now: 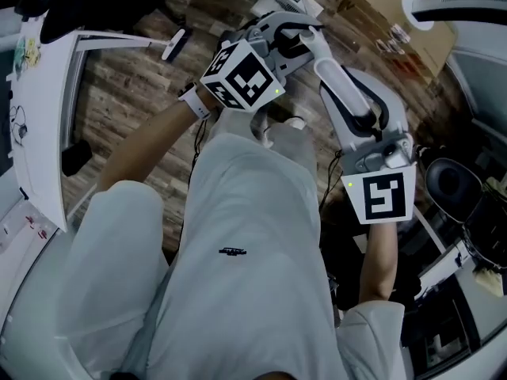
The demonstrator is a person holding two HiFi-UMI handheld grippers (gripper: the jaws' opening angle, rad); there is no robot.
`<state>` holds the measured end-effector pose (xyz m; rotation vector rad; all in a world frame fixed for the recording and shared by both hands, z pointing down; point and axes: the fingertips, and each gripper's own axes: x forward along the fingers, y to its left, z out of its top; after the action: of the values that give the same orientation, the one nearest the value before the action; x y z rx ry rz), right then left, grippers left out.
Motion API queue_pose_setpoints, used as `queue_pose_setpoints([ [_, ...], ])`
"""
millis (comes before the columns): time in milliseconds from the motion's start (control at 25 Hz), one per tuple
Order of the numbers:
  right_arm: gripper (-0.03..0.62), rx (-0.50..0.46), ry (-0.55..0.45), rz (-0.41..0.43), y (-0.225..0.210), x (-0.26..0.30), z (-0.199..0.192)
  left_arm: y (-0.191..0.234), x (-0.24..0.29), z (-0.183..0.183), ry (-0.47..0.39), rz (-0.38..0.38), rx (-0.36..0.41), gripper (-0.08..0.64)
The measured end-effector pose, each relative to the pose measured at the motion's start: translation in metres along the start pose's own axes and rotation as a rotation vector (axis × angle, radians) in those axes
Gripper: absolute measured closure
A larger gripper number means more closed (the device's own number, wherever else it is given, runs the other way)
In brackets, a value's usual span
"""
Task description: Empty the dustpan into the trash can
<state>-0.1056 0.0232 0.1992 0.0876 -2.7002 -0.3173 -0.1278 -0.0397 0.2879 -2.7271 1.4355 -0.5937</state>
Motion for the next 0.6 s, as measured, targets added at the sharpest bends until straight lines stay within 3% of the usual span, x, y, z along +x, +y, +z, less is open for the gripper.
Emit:
queue_pose_setpoints([
  [320, 0.464, -0.073, 0.013, 0.118, 0.032, 0.009, -0.007, -0.010, -0.023, -0.023, 0.019, 0.093, -0.063, 0.448],
  [600, 0.465, -0.161, 0.051, 0.201, 0.066, 0.002, -0.042, -0.046, -0.024, -0.056, 0.082, 0.140, -0.075, 0.449],
])
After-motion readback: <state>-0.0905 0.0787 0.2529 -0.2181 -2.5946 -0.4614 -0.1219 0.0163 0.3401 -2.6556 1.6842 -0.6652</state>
